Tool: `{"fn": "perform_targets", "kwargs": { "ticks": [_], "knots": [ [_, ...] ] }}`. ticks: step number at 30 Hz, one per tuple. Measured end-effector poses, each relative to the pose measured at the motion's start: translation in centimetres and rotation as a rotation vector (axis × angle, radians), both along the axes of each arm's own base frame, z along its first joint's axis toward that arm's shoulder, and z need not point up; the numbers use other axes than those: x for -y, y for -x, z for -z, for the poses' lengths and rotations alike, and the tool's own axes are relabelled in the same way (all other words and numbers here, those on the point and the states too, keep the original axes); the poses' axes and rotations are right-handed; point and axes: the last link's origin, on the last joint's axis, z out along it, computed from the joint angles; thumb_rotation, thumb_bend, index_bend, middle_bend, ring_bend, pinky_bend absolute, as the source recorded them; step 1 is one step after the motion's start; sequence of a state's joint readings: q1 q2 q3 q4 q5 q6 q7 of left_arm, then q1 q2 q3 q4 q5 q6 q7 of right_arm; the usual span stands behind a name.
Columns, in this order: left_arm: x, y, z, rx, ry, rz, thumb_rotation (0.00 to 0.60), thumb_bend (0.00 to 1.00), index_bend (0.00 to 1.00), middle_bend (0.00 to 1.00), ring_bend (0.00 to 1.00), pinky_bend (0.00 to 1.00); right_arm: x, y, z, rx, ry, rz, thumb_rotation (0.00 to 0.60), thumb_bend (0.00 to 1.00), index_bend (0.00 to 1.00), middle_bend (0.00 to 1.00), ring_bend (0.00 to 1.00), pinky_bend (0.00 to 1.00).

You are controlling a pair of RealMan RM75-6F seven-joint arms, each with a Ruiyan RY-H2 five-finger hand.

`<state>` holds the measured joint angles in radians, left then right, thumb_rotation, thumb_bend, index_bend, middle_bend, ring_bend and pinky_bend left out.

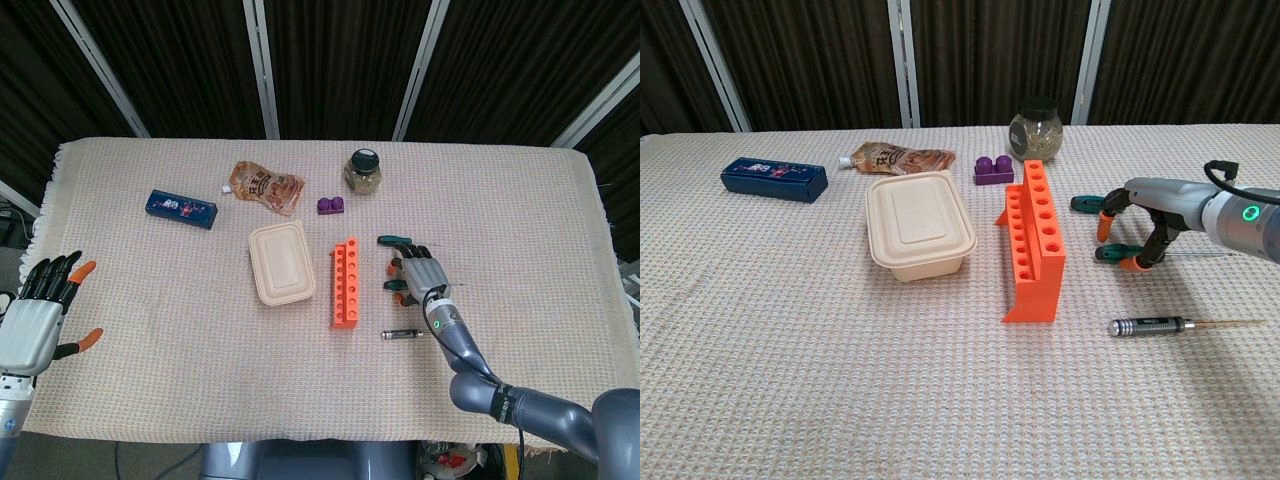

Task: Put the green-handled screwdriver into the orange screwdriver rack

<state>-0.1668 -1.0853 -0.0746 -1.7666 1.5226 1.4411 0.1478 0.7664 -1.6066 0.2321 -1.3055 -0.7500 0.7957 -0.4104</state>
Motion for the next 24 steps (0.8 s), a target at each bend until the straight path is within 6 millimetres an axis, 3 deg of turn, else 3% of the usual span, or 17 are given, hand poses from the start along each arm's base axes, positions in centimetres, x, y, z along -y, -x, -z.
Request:
{"fn": "perform_targets", "kwargs": {
  "ticks": [24],
  "knots": [
    [0.19, 0.49, 0.02, 0.014, 0.003, -0.009, 0.600, 0.16, 0.11, 0.00, 0.00, 0.00, 0.06, 0.48, 0.88, 0.012, 0.001, 0.034, 0.600, 0.32, 0.47, 0.10, 0.00, 0.00]
  ]
}}
